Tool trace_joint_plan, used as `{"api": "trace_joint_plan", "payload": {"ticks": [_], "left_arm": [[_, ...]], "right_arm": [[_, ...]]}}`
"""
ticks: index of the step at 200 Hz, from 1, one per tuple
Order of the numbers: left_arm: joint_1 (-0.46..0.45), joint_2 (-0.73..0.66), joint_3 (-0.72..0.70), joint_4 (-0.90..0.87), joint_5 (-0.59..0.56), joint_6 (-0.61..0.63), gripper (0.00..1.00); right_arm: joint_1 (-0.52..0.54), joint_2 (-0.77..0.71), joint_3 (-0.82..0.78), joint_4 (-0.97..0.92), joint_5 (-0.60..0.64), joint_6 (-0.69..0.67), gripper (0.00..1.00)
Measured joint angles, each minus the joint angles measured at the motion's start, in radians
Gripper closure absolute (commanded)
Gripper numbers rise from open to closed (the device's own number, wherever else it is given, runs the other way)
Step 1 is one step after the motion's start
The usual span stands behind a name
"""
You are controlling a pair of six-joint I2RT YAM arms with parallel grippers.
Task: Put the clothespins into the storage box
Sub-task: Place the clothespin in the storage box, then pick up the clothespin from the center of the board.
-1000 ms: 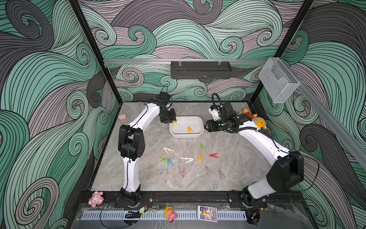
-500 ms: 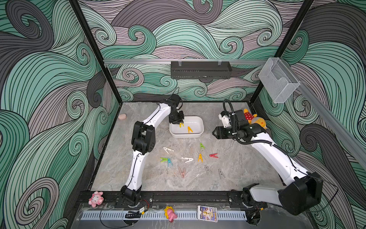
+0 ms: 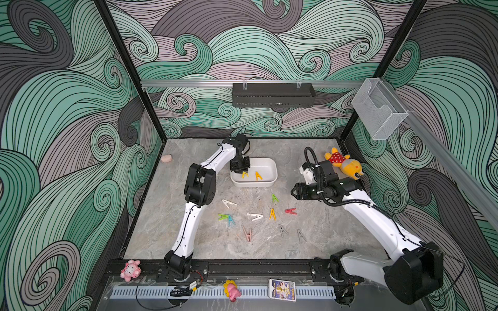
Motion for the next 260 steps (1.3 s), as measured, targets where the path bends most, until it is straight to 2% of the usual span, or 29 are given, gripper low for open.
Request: {"api": "trace_joint_plan", "payload": {"ticks": [13,74,124,165,203,219,260], "left_arm": [[0.0,0.0,0.0,-0.002,-0.002,0.005,0.64],[-0.001,0.002,0.014,-0.01,-0.004,0.013,0.61],[-0.003,-0.026,0.012,-0.014,-0.003,0.021,0.53],[-0.005,-0.21,-0.06,0.001,0.005,0.037,0.43],[-0.005,-0.39,-0.135,0.031,0.008,0.052,0.43],[-0.005,-0.442,-0.177,0.043,0.008,0.058,0.42],[-0.005,-0.578,-0.386,0.077,0.006,0.071,0.43]], "right_arm": [[0.0,0.0,-0.002,0.001,-0.002,0.001,0.41],[0.0,-0.017,-0.013,0.0,-0.004,0.004,0.42],[0.0,-0.03,-0.017,-0.026,-0.006,0.015,0.41],[0.018,-0.094,-0.065,-0.083,0.021,0.047,0.41],[0.064,-0.114,-0.068,-0.162,0.067,0.088,0.4],[0.113,-0.119,-0.083,-0.198,0.111,0.12,0.33],[0.211,-0.122,-0.094,-0.282,0.181,0.242,0.32]]}}
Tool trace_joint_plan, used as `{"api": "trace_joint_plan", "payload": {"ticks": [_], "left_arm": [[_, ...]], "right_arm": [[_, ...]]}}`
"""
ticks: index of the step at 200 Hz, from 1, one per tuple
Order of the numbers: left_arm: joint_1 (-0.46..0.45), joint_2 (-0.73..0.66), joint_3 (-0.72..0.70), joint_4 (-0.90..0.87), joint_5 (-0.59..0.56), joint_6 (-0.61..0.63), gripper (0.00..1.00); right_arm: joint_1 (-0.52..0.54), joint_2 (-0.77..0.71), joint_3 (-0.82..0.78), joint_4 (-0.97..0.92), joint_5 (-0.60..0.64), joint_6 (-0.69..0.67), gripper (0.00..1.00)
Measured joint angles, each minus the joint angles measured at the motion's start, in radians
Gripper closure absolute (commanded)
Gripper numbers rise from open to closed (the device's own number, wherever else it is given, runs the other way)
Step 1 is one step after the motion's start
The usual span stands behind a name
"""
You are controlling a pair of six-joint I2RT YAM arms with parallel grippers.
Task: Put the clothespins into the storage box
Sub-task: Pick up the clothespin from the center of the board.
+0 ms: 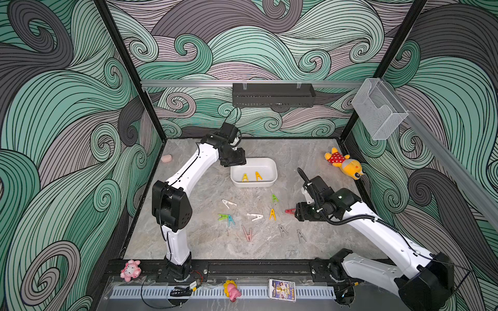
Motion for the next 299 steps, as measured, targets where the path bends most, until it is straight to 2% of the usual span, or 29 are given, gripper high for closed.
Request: {"api": "trace_joint_plan", "payload": {"ticks": [35,70,128,177,219,275,299], "left_arm": [[0.009,-0.108,-0.174,0.043,-0.003,0.001,0.43],[0.037,-0.159,-0.233,0.082,0.001,0.003,0.42],[0.077,-0.16,-0.253,0.097,0.035,0.005,0.42],[0.082,-0.16,-0.266,0.098,0.047,0.005,0.42],[0.087,-0.161,-0.28,0.098,0.047,0.005,0.42],[0.092,-0.161,-0.292,0.098,0.047,0.005,0.42],[0.093,-0.161,-0.293,0.098,0.047,0.005,0.42]], "right_arm": [[0.068,-0.043,-0.154,0.0,0.036,0.106,0.33],[0.132,-0.047,-0.284,0.051,0.039,0.188,0.32],[0.183,0.038,-0.286,0.161,0.053,0.203,0.32],[0.188,0.17,-0.28,0.224,0.06,0.199,0.38],[0.191,0.176,-0.294,0.264,0.051,0.211,0.45],[0.191,0.166,-0.324,0.279,0.04,0.229,0.47],[0.191,0.17,-0.323,0.279,0.041,0.229,0.53]]}}
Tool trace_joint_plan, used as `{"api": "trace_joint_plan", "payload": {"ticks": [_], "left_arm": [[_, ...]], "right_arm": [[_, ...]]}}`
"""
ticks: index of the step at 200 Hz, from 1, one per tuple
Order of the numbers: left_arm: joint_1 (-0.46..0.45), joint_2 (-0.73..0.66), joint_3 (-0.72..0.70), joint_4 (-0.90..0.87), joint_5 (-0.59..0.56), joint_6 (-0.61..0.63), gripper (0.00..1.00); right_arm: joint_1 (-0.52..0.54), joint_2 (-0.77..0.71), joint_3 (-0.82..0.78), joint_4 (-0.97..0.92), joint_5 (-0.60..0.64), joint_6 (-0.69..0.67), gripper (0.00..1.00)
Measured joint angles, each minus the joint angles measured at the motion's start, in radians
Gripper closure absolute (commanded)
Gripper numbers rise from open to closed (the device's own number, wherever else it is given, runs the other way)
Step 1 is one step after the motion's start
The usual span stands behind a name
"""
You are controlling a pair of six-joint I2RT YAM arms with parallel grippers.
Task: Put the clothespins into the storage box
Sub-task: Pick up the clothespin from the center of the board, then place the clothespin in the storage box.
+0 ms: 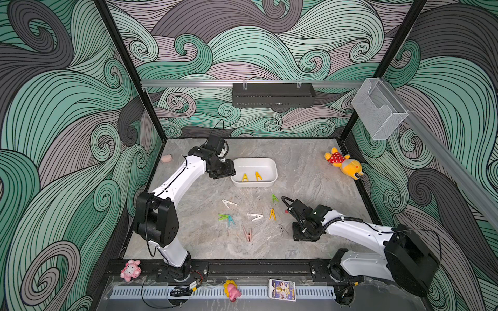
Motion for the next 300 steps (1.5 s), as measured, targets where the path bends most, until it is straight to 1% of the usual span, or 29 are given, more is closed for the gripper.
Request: {"api": "trace_joint_plan", "payload": {"ticks": [13,55,113,145,195,222,248,277,300], "left_arm": [[0.0,0.0,-0.003,0.0,0.0,0.0,0.42],[0.004,0.0,-0.008,0.0,0.003,0.0,0.42],[0.005,0.0,-0.008,0.0,0.013,0.0,0.42],[0.005,-0.002,-0.008,0.0,0.014,0.0,0.43],[0.019,-0.024,-0.008,-0.001,0.014,0.0,0.43],[0.026,-0.04,-0.008,-0.002,0.013,0.004,0.43],[0.039,-0.072,-0.012,-0.009,0.005,0.011,0.42],[0.06,-0.105,-0.014,-0.029,-0.006,0.02,0.42],[0.07,-0.138,-0.032,-0.041,-0.016,0.024,0.42]], "right_arm": [[0.0,0.002,0.0,0.0,0.002,0.001,0.61],[0.0,0.005,0.0,0.002,0.0,0.003,0.73],[0.0,0.017,0.015,0.006,-0.013,-0.006,0.79],[0.0,0.024,0.087,-0.031,-0.022,-0.034,0.78],[-0.035,0.037,0.321,-0.123,-0.037,-0.119,0.77],[-0.088,0.113,0.496,-0.16,-0.072,-0.192,0.77],[-0.13,0.258,0.725,-0.191,-0.098,-0.294,0.75],[-0.166,0.476,1.001,-0.195,-0.13,-0.398,0.73],[-0.181,0.624,1.136,-0.195,-0.151,-0.448,0.73]]}}
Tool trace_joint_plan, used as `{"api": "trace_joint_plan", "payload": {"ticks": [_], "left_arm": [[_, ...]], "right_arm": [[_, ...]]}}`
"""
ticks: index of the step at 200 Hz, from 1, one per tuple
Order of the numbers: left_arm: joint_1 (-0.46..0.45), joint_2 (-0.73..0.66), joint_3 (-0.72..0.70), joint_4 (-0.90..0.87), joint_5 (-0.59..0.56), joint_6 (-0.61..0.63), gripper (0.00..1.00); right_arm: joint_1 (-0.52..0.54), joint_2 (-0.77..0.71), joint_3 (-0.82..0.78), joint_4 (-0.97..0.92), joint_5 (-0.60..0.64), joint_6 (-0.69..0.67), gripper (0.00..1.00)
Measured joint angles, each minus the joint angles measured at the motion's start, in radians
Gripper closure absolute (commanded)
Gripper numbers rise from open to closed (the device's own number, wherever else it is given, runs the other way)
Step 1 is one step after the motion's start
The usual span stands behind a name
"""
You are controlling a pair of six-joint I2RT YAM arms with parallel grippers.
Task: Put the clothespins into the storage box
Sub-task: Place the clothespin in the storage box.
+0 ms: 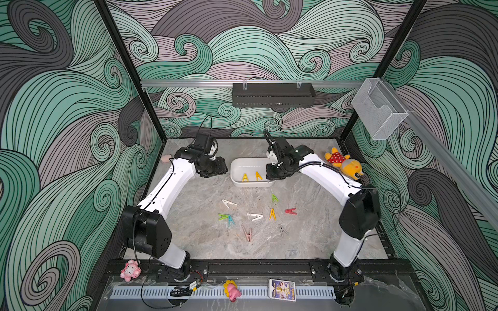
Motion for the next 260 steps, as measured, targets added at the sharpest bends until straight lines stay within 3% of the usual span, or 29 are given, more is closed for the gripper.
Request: {"api": "trace_joint_plan", "payload": {"ticks": [86,219,260], "left_arm": [[0.018,-0.105,-0.097,-0.033,-0.043,0.002,0.42],[0.019,-0.127,-0.128,-0.048,-0.056,-0.013,0.42],[0.019,-0.123,-0.128,-0.065,-0.06,-0.006,0.43]], "right_arm": [[-0.008,0.401,0.327,-0.023,-0.011,-0.074,0.72],[-0.016,0.525,0.441,-0.026,-0.002,-0.075,0.66],[-0.016,0.52,0.441,-0.028,0.01,-0.081,0.59]]}}
